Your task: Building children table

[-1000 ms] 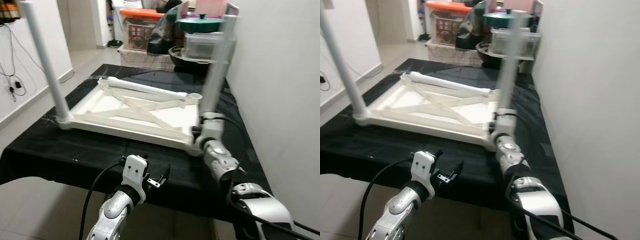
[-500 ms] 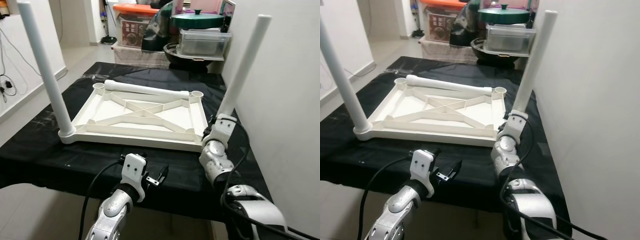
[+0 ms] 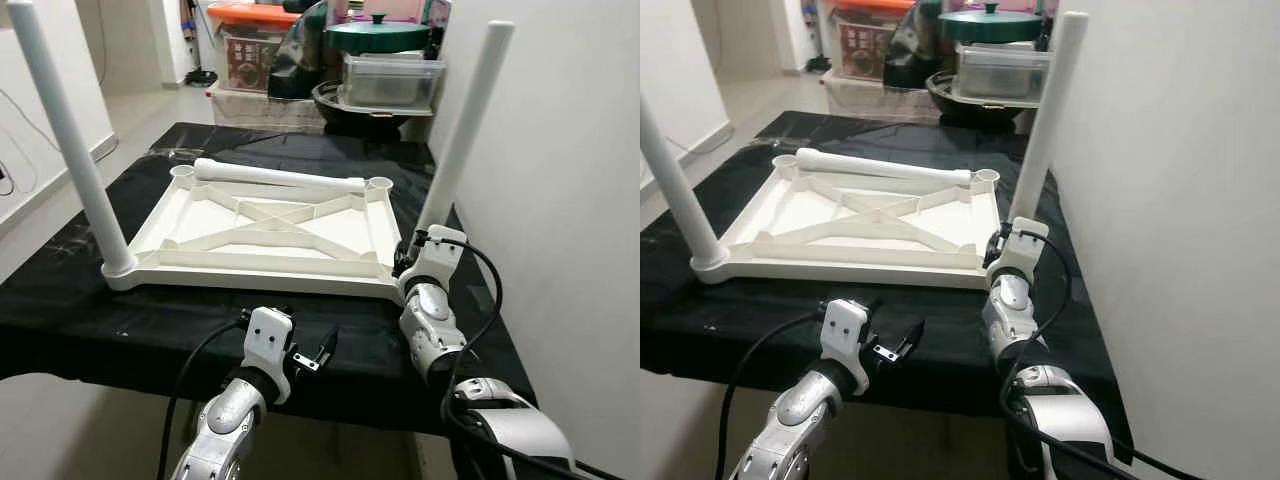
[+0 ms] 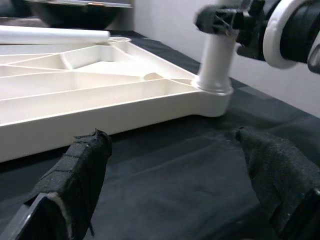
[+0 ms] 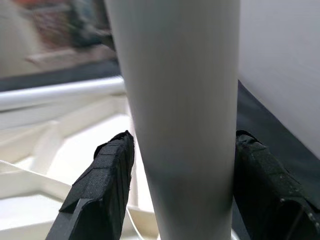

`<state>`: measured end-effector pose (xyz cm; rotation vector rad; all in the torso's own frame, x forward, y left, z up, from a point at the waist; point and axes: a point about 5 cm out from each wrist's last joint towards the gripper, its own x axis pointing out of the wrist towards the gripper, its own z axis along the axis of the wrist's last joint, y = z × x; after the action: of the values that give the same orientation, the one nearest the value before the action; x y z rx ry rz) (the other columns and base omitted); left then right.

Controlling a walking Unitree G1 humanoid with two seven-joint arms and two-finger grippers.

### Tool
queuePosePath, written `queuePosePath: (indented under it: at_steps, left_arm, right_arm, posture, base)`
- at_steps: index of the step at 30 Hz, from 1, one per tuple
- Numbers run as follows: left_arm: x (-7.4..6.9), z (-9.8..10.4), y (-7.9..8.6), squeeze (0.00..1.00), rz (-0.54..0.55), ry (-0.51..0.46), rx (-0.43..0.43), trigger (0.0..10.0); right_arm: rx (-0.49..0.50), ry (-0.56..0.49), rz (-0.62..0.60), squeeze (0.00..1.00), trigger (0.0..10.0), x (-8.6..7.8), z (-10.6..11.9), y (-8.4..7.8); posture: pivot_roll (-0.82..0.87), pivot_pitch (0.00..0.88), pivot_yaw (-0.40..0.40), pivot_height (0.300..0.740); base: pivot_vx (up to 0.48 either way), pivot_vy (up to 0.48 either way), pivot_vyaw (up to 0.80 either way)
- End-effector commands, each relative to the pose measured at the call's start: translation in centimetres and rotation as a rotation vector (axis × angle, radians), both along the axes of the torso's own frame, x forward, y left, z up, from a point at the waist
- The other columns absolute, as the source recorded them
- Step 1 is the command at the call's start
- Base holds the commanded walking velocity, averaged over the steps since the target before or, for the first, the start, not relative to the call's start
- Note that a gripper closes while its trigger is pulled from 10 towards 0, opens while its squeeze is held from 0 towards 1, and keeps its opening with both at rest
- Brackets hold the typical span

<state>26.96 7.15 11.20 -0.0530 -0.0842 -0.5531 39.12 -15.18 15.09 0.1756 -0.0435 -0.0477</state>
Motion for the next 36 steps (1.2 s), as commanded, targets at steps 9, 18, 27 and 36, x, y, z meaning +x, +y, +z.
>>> queuePosePath:
  at_steps: [9, 18, 27, 36]
  left_arm:
    - [-0.3, -0.7, -0.1, 0.0, -0.008, 0.017, 0.014, 10.0]
    - [-0.3, -0.7, 0.0, 0.0, -0.007, 0.017, 0.015, 10.0]
    - [-0.3, -0.6, 0.0, 0.0, -0.007, 0.015, 0.015, 10.0]
    - [-0.3, -0.6, 0.0, 0.0, -0.006, 0.016, 0.014, 10.0]
  right_arm:
    - [-0.001, -0.04, 0.724, 0.0, 10.0, -0.6, 1.1, 3.9]
    - [-0.038, -0.047, 0.882, 0.0, 8.7, -1.0, 1.4, 5.4]
    - [-0.113, 0.056, 0.479, 0.0, 0.0, 0.6, 1.0, 2.7]
    - [-0.127, 0.11, 0.289, 0.0, 0.0, 0.9, 0.7, 0.6]
  posture:
    - [0.14, 0.0, -0.08, 0.74]
    - [0.15, 0.0, -0.081, 0.74]
    - [0.15, 0.0, -0.083, 0.74]
    - [0.15, 0.0, -0.082, 0.74]
  base:
    - [0.0, 0.0, 0.0]
    - [0.0, 0.0, 0.0]
    - [0.0, 0.0, 0.0]
    - [0.0, 0.0, 0.0]
